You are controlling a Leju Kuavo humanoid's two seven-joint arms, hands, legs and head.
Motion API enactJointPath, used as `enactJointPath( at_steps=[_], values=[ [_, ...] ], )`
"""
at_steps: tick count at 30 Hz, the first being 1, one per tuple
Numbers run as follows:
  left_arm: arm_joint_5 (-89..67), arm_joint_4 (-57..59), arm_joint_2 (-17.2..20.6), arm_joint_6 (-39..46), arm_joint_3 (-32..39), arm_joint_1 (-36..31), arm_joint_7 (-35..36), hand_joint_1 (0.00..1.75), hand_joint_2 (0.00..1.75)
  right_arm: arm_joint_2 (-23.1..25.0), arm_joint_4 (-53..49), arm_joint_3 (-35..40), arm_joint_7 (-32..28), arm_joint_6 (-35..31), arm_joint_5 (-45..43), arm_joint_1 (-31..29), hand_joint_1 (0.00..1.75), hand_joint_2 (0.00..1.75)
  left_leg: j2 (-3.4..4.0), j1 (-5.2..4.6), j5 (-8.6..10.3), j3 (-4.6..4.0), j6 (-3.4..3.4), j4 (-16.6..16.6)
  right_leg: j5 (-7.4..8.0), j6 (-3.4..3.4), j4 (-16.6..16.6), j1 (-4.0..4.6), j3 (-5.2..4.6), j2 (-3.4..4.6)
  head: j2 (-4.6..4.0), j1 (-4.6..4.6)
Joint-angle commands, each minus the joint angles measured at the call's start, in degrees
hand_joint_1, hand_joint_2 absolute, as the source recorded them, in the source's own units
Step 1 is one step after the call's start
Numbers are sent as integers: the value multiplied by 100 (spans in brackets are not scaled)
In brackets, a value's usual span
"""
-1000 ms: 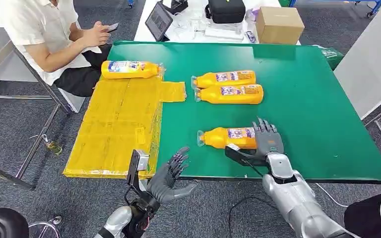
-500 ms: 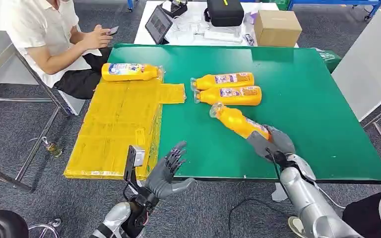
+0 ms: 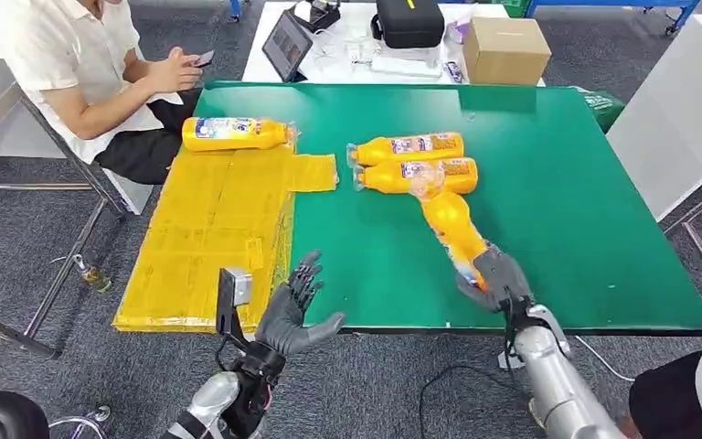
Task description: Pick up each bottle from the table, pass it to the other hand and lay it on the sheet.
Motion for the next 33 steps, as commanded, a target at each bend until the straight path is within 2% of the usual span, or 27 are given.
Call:
enactJointPath(
  at_steps=[1,5,12,17,33],
  values=[
    [-273,602,-67,346,-208,-220,-325,0,175,581,-1374,957,24,-37,-158,603,175,175,10,2,0,-9,3,-2,1,-14,-1,5,-14,3,0,0],
    [-727,540,-131,613,-328,-314,-455,0,175,739,-1552,1499,-118,-223,-142,590,175,175,9,4,3,-34,2,0,-1,-15,1,5,-35,1,0,0],
    [-680,588,-138,481,-300,-469,-364,0,175,859,-906,2065,3,-72,-275,301,175,175,16,3,4,-57,9,-4,-2,-21,-2,6,-53,7,0,2],
    [-606,645,-180,481,-207,-506,-353,0,175,877,-808,2174,-46,-56,-285,303,175,175,-3,0,13,-90,3,-3,0,-10,2,0,-82,-5,0,0],
    [-47,427,-291,303,-69,-749,-321,0,175,1138,-368,2733,-190,-46,-278,158,175,175,-1,3,12,-95,5,-2,0,-13,1,4,-86,-6,0,2]
  ],
)
